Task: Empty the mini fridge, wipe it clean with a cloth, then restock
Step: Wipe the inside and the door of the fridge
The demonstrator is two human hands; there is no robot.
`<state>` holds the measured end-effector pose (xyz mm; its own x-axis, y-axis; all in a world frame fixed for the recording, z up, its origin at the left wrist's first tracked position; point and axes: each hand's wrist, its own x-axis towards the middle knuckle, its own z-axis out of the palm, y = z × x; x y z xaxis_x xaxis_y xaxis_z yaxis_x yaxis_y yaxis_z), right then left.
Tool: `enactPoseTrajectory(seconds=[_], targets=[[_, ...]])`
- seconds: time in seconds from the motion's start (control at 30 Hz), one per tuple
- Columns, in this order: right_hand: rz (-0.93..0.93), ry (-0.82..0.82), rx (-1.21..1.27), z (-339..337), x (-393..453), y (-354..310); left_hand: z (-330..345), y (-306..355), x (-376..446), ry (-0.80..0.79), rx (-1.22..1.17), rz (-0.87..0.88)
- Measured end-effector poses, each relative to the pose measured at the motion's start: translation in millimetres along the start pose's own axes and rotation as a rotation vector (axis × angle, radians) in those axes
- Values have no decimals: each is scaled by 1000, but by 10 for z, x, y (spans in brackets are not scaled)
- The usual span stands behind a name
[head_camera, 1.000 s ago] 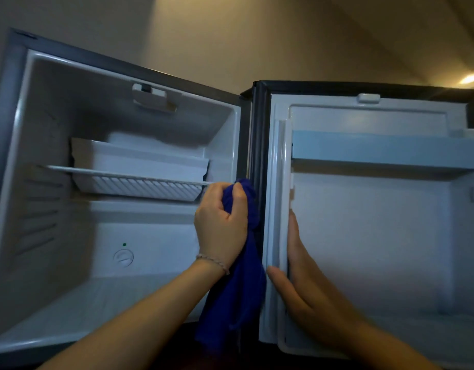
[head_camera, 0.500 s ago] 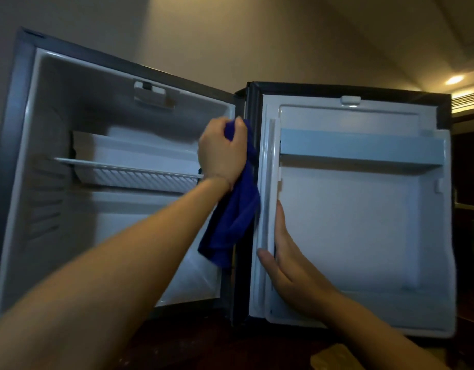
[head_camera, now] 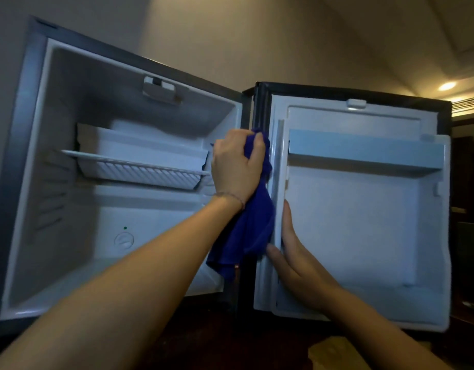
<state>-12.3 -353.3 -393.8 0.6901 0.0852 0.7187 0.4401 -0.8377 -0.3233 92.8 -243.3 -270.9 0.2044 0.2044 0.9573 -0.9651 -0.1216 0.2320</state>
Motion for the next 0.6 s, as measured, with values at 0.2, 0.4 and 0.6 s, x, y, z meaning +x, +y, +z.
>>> enactPoseTrajectory(seconds=[0.2,0.4,0.6], targets=[[95,19,41,2,-23,-58,-200,-262,-851,-49,2,-1],[158,45,79,37,-44,-159,-306,-294,-1325,-68,10,-32],[176,0,15,-31,-76,-193,-390,-226,-1501,-56,-23,-85]])
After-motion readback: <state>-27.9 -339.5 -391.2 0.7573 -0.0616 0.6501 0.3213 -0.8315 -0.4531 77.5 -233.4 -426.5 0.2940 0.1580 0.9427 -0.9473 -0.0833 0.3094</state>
